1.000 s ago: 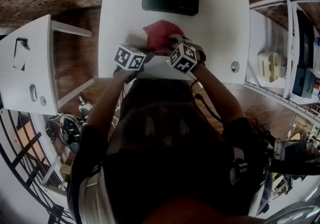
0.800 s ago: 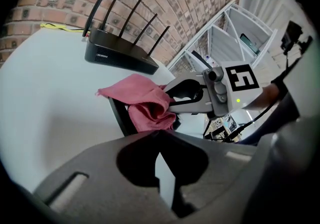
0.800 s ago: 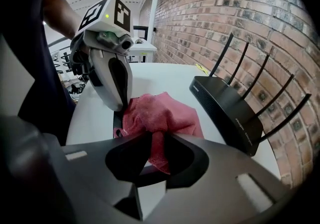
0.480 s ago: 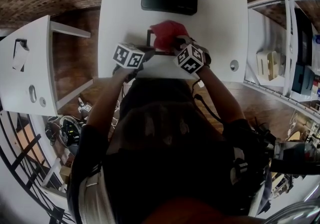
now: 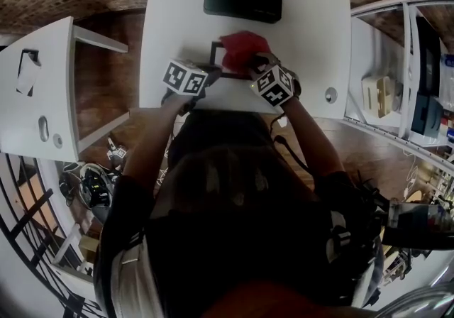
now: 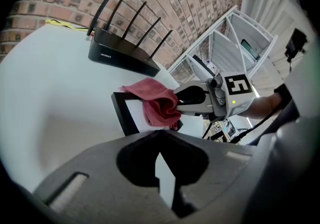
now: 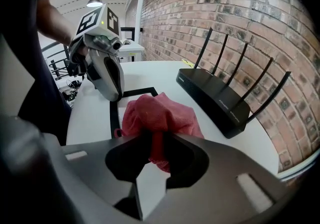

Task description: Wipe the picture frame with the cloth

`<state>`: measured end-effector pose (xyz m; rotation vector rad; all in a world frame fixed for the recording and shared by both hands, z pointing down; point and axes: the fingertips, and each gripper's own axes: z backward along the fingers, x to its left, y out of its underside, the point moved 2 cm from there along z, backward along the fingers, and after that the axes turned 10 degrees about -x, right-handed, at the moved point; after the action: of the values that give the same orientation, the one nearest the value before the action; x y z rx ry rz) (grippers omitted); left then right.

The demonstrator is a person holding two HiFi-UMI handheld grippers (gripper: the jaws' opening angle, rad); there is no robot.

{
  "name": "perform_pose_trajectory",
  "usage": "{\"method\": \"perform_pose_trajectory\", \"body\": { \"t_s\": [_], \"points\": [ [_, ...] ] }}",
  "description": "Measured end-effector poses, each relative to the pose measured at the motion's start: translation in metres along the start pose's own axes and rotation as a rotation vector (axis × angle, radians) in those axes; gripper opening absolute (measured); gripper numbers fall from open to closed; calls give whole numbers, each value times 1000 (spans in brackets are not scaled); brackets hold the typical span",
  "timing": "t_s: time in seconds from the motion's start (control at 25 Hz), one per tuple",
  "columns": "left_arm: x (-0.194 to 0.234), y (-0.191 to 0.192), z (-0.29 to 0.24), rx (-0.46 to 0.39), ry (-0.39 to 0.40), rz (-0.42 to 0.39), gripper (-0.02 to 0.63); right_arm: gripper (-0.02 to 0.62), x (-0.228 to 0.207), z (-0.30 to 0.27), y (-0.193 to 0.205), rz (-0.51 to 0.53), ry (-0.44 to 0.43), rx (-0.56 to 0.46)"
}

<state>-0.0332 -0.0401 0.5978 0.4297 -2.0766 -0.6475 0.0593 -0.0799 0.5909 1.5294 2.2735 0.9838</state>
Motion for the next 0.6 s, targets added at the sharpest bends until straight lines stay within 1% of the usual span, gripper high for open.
{"method": "perform_pose_trajectory", "body": {
  "t_s": [0.32,0.6],
  "points": [
    [0,1,0,-3,-16,-19,2,78,-12,15,17,-66,51,3],
    [-1,1,0,-4,-25,-28,2,78,-16,23,30,-123,70,18]
  ]
}}
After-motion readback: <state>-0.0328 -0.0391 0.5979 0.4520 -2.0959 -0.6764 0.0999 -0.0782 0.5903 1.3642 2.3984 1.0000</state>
